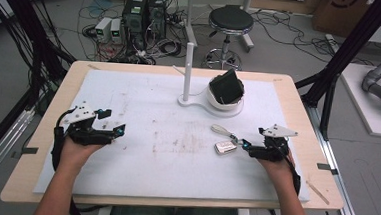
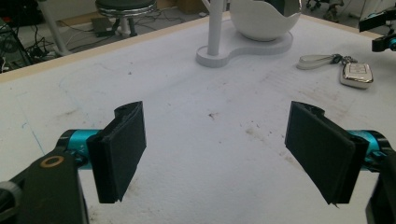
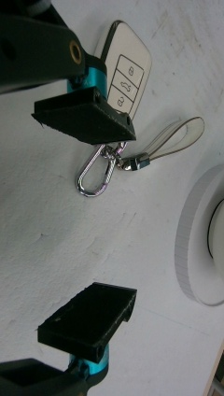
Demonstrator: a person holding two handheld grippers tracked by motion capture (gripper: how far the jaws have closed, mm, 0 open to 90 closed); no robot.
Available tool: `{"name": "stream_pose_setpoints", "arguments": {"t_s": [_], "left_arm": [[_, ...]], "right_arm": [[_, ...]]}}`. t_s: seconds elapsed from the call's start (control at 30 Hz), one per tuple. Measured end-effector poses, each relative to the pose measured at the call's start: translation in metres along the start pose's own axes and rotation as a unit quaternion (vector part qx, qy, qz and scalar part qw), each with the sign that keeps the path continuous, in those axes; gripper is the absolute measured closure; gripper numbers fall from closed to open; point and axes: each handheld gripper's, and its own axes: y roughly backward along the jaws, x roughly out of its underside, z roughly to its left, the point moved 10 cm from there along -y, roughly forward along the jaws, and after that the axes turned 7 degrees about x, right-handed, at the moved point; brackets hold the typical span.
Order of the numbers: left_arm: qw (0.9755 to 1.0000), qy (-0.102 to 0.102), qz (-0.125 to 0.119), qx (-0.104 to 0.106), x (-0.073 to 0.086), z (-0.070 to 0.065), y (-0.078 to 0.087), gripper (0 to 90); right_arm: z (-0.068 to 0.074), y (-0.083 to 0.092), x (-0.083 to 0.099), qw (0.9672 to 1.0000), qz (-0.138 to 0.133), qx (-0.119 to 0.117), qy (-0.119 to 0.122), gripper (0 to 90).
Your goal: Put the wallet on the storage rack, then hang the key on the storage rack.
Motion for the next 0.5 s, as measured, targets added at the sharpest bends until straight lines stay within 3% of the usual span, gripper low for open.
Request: {"name": "stream_pose_setpoints", "arguments": {"t_s": [0.5], "left_arm": [[0.9999,0.015,0.007,-0.002,0.011,0.0,0.007,20.4]], "right_arm": [[0.012,-0.009,-0.014,0.9999,-0.008,-0.01,0.01,21.3]]}}
